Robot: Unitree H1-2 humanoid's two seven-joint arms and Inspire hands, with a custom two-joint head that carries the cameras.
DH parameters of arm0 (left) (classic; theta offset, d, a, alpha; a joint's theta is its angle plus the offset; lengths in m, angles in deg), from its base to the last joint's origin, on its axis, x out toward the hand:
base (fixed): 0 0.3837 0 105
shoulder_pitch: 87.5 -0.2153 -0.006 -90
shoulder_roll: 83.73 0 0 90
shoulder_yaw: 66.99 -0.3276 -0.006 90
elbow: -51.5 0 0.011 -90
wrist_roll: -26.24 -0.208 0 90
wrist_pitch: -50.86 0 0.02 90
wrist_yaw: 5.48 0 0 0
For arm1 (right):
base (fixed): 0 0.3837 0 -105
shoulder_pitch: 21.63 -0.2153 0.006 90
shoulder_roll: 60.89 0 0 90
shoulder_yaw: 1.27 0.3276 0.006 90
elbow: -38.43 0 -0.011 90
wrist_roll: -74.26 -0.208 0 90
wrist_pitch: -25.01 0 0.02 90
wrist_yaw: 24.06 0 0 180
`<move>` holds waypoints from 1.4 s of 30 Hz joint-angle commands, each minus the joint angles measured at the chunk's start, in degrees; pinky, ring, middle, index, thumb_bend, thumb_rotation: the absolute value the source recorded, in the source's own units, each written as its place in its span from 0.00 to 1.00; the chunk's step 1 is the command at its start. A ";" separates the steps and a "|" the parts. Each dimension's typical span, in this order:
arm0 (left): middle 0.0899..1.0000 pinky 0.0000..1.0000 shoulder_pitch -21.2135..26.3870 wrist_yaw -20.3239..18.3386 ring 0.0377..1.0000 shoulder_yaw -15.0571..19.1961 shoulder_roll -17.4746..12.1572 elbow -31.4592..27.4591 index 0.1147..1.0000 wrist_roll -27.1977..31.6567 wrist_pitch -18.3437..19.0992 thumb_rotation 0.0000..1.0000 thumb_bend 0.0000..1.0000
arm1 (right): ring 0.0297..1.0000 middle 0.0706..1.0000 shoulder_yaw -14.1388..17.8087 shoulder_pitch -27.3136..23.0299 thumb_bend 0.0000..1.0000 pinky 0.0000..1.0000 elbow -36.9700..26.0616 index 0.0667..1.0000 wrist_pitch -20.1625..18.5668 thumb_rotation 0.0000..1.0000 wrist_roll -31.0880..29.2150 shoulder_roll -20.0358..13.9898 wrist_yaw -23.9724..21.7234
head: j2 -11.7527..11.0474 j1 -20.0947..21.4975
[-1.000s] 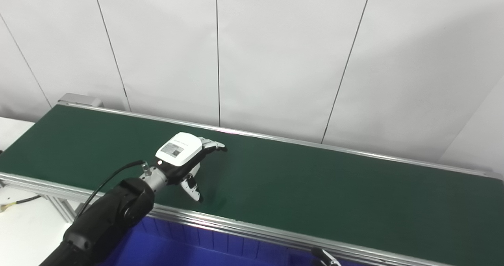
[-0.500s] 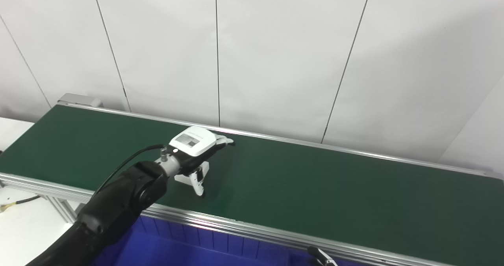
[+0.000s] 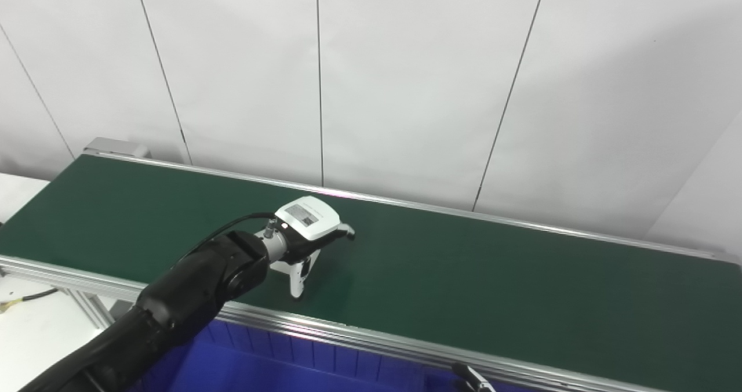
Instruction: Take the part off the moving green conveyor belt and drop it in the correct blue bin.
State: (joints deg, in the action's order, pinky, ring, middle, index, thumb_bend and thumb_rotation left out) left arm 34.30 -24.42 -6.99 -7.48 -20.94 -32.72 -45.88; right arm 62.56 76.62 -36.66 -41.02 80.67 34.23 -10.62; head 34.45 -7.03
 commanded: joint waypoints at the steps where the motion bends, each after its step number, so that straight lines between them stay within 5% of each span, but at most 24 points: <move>1: 0.82 0.77 3.76 0.01 0.82 0.14 -0.21 0.26 0.80 -0.58 0.30 0.08 1.00 | 0.83 0.86 0.37 -0.07 0.85 0.78 -1.99 0.83 2.95 0.94 -0.12 0.41 -0.37 | 0.06 -0.07; 9: 0.84 0.76 5.04 -3.44 0.82 -0.78 0.37 1.71 0.82 -0.96 1.83 0.07 1.00 | 0.83 0.87 0.30 0.09 0.84 0.78 -2.47 0.83 2.95 0.93 0.08 0.50 -0.72 | 0.08 0.25; 18: 0.84 0.75 5.15 -0.56 0.83 -0.32 0.95 3.91 0.82 -0.85 1.78 0.09 1.00 | 0.84 0.87 0.26 0.23 0.85 0.79 -2.65 0.83 2.95 0.94 0.41 0.67 -0.90 | -0.27 0.65; 26: 0.86 0.79 5.36 3.41 0.84 -0.55 1.62 5.42 0.84 -2.48 2.07 0.09 1.00 | 0.83 0.87 0.30 0.26 0.84 0.79 -2.66 0.83 2.95 0.93 0.68 1.01 -1.19 | -0.39 1.07; 37: 0.85 0.76 5.16 14.76 0.82 -0.98 3.55 10.19 0.84 -3.18 1.15 0.09 1.00 | 0.83 0.86 -0.10 0.16 0.84 0.79 -2.46 0.83 2.95 0.93 1.33 1.59 -1.02 | -0.67 1.85; 42: 0.85 0.76 5.89 16.19 0.82 -1.43 4.88 11.52 0.84 -2.85 1.24 0.09 0.97 | 0.82 0.86 -0.45 -0.13 0.83 0.78 -2.22 0.82 2.95 0.92 1.93 1.89 -0.76 | -0.68 2.28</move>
State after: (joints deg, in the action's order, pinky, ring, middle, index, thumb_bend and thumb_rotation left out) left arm 36.84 -10.35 -8.86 -2.92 -9.03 -35.73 -45.08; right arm 62.28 77.22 -37.61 -41.02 82.15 35.74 -11.76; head 33.84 -4.75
